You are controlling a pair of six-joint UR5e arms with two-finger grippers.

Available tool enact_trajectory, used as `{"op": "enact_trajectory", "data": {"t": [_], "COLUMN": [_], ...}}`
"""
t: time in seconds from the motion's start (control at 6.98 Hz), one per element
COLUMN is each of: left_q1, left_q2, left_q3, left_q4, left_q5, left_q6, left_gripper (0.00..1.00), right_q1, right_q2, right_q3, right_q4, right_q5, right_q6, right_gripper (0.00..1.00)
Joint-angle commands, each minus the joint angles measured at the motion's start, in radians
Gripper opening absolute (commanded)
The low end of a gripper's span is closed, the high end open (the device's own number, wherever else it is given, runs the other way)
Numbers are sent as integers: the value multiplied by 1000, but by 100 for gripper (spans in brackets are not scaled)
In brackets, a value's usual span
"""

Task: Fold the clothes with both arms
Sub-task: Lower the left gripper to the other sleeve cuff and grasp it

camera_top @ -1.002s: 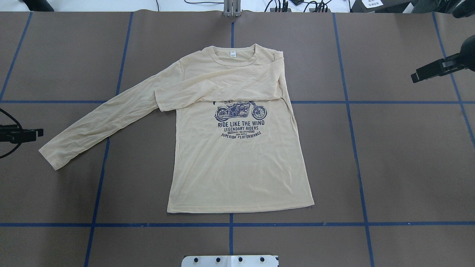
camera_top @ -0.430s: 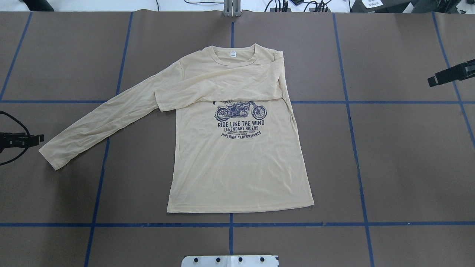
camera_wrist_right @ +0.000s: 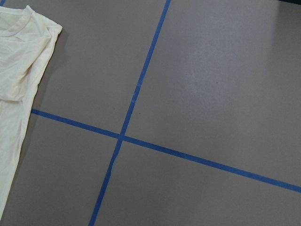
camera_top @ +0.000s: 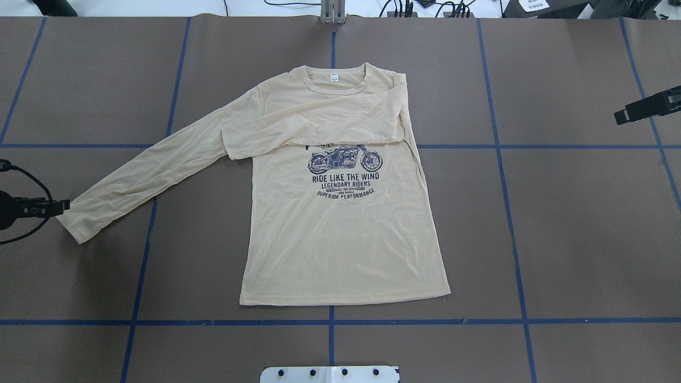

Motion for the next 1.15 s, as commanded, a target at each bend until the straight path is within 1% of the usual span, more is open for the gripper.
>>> {"op": "enact_trajectory", "data": {"t": [0.0,0.57,1.0], "left_q1": [15,29,40], "left_q2": [-4,-4,-4], "left_q3": [8,19,24], "left_q4": [0,0,0], "left_q5": [0,-1,0], "left_q6": [-1,-1,0], "left_gripper": [61,59,53], "right_q1": [1,4,5], "right_q2": [0,0,0], "right_q3": [0,1,1], "right_q4": [0,0,0], "right_q5": [0,0,0], "right_q6": [0,0,0], "right_gripper": [100,100,100]}}
